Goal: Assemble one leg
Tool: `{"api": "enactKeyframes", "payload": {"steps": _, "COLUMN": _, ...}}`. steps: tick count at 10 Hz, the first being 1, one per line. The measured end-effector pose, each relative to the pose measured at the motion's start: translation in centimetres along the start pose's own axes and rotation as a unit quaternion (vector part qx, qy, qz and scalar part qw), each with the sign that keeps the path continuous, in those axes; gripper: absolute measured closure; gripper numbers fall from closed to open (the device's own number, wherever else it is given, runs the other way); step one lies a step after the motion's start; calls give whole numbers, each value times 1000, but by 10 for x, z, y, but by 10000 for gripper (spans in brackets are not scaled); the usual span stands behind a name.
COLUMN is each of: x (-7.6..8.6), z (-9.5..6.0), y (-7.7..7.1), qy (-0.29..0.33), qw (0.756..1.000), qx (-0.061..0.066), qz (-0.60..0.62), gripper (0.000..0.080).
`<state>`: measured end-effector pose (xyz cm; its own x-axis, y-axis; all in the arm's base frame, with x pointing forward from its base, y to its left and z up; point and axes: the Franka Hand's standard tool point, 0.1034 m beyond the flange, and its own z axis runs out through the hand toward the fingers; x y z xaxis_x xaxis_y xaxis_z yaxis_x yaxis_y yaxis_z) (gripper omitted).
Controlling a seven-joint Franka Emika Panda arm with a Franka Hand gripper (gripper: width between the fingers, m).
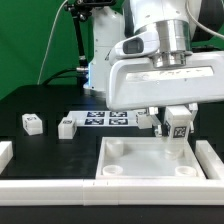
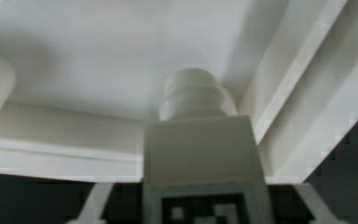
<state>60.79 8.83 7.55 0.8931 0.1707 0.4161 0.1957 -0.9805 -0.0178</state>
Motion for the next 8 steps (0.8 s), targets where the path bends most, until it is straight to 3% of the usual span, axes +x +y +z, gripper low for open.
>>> {"api": "enactKeyframes", "payload": {"steps": 3, "x": 6, "z": 9, "y": -6, "qy": 2, "qw": 1000, "qx": 3, "qz": -3, "gripper": 511}}
{"api": "enactKeyframes", "payload": {"steps": 8, "x": 8, "z": 9, "y": -10, "qy": 3, "qw": 1000, "qx": 4, "qz": -6, "gripper": 511}}
